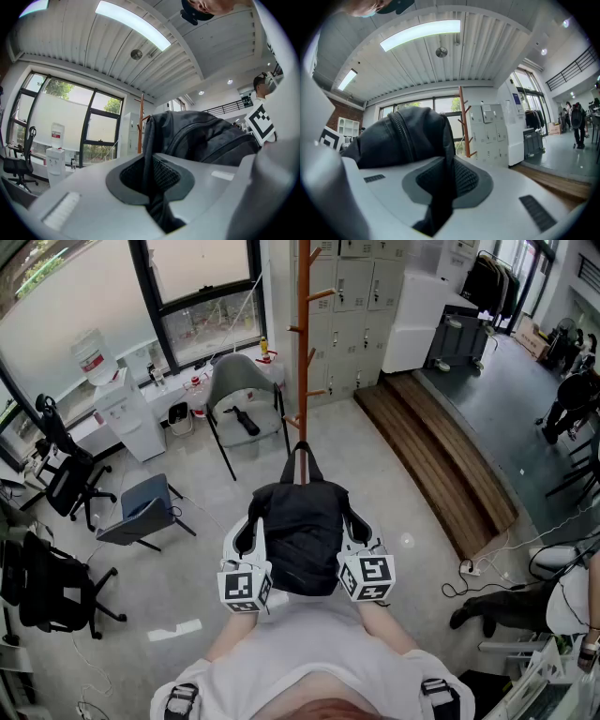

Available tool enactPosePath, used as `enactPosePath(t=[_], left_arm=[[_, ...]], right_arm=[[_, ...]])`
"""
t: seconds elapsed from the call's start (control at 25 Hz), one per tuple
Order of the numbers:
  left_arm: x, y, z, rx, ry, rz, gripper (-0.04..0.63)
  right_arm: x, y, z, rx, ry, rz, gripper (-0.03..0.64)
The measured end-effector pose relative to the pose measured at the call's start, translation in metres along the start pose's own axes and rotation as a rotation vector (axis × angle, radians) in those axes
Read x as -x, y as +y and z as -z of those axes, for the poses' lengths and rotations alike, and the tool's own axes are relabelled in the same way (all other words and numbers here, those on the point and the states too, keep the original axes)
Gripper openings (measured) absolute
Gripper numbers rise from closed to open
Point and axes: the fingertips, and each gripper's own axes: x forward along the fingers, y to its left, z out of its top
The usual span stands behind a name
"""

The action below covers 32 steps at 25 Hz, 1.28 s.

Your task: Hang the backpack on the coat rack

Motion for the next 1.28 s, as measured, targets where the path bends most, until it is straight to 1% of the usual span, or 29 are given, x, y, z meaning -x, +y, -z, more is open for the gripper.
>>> enactPosePath(t=[0.44, 0.84, 1.28], left_arm=[[0.002, -0.006, 0.006, -0.005, 0.019, 0.01, 0.032], [-0.003, 0.001, 0.007, -0.005, 0.023, 0.023, 0.032], [-0.004, 0.032, 0.016, 0.02, 0.031, 0.052, 0.032]], right_arm=[[0.004, -0.004, 0.005, -0.002, 0.005, 0.002, 0.041], [0.0, -0.001, 0.006, -0.01, 0.01, 0.021, 0.041], [-0.017, 0.023, 0.014, 0.0, 0.024, 0.052, 0.041]])
